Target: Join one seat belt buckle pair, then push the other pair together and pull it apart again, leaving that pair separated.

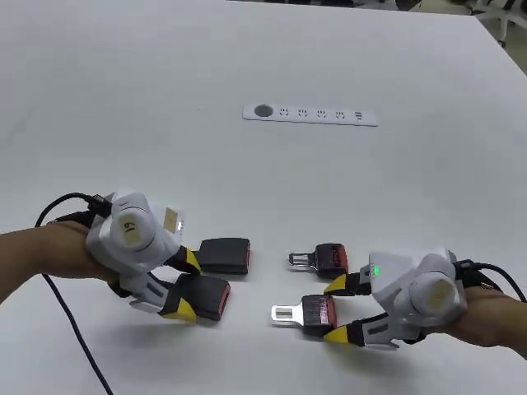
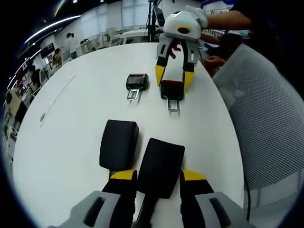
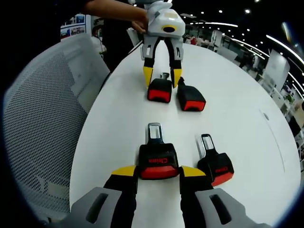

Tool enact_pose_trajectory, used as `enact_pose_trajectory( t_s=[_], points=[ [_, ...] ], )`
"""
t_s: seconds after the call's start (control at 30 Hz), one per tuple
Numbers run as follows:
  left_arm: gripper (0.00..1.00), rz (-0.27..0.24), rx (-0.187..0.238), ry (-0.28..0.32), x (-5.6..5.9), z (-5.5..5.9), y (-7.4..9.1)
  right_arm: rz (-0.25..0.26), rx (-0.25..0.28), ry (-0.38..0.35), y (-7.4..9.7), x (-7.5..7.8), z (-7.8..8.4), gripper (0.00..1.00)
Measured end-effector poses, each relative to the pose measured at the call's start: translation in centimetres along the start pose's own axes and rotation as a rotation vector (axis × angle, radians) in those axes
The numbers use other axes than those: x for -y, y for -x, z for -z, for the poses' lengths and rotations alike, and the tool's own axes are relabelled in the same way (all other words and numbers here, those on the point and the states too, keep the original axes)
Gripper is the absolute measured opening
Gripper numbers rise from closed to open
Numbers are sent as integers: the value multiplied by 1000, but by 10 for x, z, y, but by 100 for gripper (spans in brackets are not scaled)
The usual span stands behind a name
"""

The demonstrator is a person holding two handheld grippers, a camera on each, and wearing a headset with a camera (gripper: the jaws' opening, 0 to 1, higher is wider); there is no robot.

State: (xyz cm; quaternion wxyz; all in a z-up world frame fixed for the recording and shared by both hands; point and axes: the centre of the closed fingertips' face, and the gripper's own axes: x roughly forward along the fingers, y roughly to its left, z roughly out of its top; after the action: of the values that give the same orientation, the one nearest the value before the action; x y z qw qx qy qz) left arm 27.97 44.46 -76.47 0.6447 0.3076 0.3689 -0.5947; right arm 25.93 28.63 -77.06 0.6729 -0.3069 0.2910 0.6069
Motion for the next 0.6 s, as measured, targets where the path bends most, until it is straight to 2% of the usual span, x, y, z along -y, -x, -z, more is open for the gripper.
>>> enact_pose_trajectory(
  t_s=[0.13, 0.33, 0.6],
  points=[
    [36, -2, -1, -7, -1, 1, 0, 10, 9, -31, -1, 3, -3, 31],
    [35, -5, -5, -11, -4, 5, -1, 13, 13, -37, -4, 6, -3, 31],
    [34, 3, -15, -47, -3, 6, -3, 14, 17, -47, -11, 10, -7, 31]
  ],
)
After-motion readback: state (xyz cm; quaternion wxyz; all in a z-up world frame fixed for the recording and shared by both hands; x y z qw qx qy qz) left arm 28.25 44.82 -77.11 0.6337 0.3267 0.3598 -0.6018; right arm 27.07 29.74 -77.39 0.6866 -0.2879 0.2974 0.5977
